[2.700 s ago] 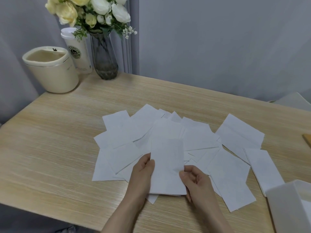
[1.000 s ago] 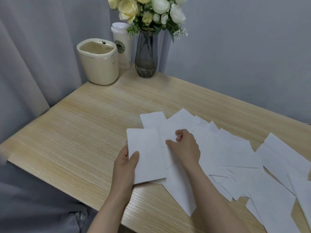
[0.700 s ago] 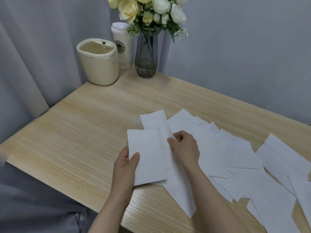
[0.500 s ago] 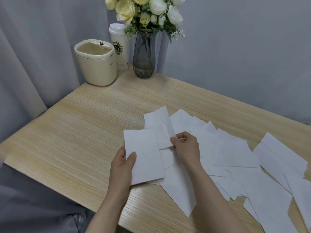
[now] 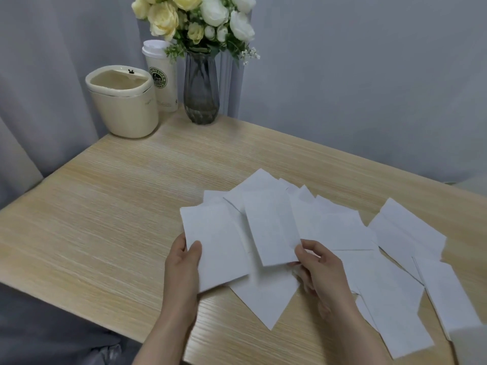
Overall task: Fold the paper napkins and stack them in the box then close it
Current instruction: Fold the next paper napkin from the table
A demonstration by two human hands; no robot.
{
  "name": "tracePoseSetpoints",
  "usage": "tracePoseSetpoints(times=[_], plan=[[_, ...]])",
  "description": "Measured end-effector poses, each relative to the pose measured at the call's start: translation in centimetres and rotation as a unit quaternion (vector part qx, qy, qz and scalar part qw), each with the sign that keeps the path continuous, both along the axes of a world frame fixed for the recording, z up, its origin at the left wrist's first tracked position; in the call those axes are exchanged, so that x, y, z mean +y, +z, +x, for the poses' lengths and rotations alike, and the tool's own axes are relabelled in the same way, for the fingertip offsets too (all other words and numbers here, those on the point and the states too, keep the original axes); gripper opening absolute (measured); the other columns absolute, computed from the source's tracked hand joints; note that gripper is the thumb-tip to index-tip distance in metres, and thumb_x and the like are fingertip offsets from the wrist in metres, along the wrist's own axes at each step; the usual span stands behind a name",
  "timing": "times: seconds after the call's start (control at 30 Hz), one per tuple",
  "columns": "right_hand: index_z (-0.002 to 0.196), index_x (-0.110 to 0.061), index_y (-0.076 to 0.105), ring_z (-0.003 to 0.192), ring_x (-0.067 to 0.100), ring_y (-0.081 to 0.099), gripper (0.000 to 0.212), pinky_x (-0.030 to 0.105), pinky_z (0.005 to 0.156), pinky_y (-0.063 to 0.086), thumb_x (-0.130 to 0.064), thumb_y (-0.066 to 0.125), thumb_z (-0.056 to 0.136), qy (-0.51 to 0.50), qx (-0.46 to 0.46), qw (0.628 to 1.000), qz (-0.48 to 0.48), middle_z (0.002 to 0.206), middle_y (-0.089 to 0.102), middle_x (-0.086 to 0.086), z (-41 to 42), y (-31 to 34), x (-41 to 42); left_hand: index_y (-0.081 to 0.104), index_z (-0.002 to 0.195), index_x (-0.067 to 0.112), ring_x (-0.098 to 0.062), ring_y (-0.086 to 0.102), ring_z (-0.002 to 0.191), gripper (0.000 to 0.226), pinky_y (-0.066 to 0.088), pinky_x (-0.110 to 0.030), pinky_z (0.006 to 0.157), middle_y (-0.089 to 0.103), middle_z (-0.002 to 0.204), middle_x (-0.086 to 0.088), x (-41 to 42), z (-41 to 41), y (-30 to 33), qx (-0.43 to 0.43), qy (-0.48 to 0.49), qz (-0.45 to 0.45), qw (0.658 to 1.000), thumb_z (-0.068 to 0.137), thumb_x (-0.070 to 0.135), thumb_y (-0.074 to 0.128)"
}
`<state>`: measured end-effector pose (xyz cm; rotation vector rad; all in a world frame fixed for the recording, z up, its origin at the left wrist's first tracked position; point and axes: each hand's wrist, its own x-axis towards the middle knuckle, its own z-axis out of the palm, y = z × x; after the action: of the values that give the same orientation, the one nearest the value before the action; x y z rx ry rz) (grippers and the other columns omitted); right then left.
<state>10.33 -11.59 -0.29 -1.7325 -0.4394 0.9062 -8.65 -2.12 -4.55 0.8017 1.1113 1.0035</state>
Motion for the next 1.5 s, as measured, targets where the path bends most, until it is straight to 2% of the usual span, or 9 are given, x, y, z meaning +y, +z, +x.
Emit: tracePoseSetpoints(times=[0.37, 0.5, 0.73, 0.9, 1.0, 1.07, 1.2, 1.33, 1.5], plan=[[0.094, -0.013, 0.069, 0.031, 0.008, 0.026, 0.013, 0.014, 0.038, 0.026, -0.016, 0.057, 0.094, 0.052, -0.022, 0.998, 0.006, 0.035, 0.038, -0.001, -0.8, 0.3, -2.2, 0.063, 0.119, 0.027, -0.011, 0.07, 0.097, 0.027, 0.052, -0.036, 0.082, 0.073, 0.108, 0.009, -2.9, 4.1, 0.5, -0.002, -0.083, 0.006, 0.997, 0.102, 0.018, 0.046], [0.093, -0.011, 0.068, 0.03, 0.007, 0.03, 0.01, 0.014, 0.037, 0.026, -0.012, 0.058, 0.093, 0.079, -0.029, 0.996, 0.004, 0.037, 0.045, -0.006, -1.8, 0.1, -2.2, 0.068, 0.11, 0.032, -0.013, 0.07, 0.098, 0.019, 0.052, -0.035, 0.079, 0.074, 0.107, 0.006, -3.1, 4.4, 0.6, -0.018, -0.09, 0.003, 0.996, 0.098, 0.029, 0.054], [0.095, -0.012, 0.067, 0.031, 0.004, 0.034, 0.01, 0.014, 0.039, 0.031, -0.012, 0.057, 0.094, 0.081, -0.017, 0.996, 0.017, 0.037, 0.047, -0.008, -2.7, 0.1, -2.2, 0.071, 0.101, 0.038, -0.009, 0.07, 0.097, 0.023, 0.049, -0.032, 0.078, 0.074, 0.105, 0.009, -2.9, 4.3, 0.4, -0.013, -0.071, -0.007, 0.997, 0.101, 0.031, 0.049], [0.098, -0.01, 0.065, 0.032, 0.001, 0.042, 0.009, 0.012, 0.04, 0.033, -0.009, 0.057, 0.093, 0.082, 0.003, 0.996, 0.03, 0.04, 0.053, -0.008, -3.4, 0.1, -2.3, 0.069, 0.108, 0.033, -0.005, 0.065, 0.104, 0.032, 0.049, -0.034, 0.09, 0.072, 0.108, 0.014, -2.9, 4.3, 0.2, 0.009, -0.051, -0.003, 0.999, 0.104, 0.038, 0.038], [0.096, -0.012, 0.067, 0.037, 0.0, 0.047, 0.009, 0.009, 0.042, 0.034, -0.009, 0.059, 0.092, 0.081, -0.008, 0.996, 0.025, 0.047, 0.055, -0.006, -3.6, 0.0, -2.4, 0.066, 0.114, 0.028, -0.007, 0.067, 0.102, 0.026, 0.051, -0.031, 0.084, 0.072, 0.108, 0.012, -2.9, 4.3, 0.1, 0.011, -0.066, 0.001, 0.998, 0.104, 0.03, 0.042], [0.093, -0.022, 0.068, 0.047, 0.0, 0.051, 0.011, 0.01, 0.049, 0.038, -0.013, 0.062, 0.09, 0.067, -0.054, 0.996, 0.009, 0.056, 0.059, -0.009, -3.5, -0.3, -2.5, 0.066, 0.113, 0.029, -0.006, 0.069, 0.097, 0.025, 0.051, -0.027, 0.077, 0.073, 0.106, 0.011, -2.9, 4.3, 0.2, 0.011, -0.074, 0.003, 0.997, 0.103, 0.022, 0.043], [0.106, -0.048, 0.056, 0.088, -0.008, 0.053, 0.026, 0.013, 0.072, 0.038, -0.028, 0.06, 0.09, 0.056, -0.224, 0.973, -0.009, 0.098, 0.057, -0.028, -3.5, -0.7, -2.6, 0.066, 0.115, 0.026, -0.011, 0.069, 0.101, 0.027, 0.051, -0.035, 0.086, 0.074, 0.108, 0.008, -3.2, 4.2, 0.5, -0.014, -0.086, -0.014, 0.996, 0.103, 0.015, 0.044], [0.137, -0.05, 0.027, 0.113, -0.02, 0.038, 0.048, 0.016, 0.099, 0.033, -0.036, 0.047, 0.096, 0.093, -0.162, 0.982, 0.007, 0.119, 0.036, -0.041, -3.6, -0.7, -2.2, 0.066, 0.118, 0.022, -0.018, 0.069, 0.105, 0.028, 0.052, -0.039, 0.089, 0.073, 0.113, 0.001, -4.1, 4.4, 0.8, -0.051, -0.132, -0.027, 0.99, 0.1, 0.013, 0.047], [0.134, -0.062, 0.008, 0.127, -0.006, 0.027, 0.054, 0.031, 0.115, 0.022, -0.039, 0.041, 0.098, 0.137, -0.125, 0.983, 0.004, 0.115, 0.022, -0.053, -4.1, -0.6, -2.6, 0.061, 0.123, 0.027, -0.016, 0.069, 0.105, 0.027, 0.057, -0.035, 0.084, 0.073, 0.114, 0.005, -4.8, 5.0, 1.1, -0.045, -0.186, -0.008, 0.982, 0.099, 0.026, 0.051]])
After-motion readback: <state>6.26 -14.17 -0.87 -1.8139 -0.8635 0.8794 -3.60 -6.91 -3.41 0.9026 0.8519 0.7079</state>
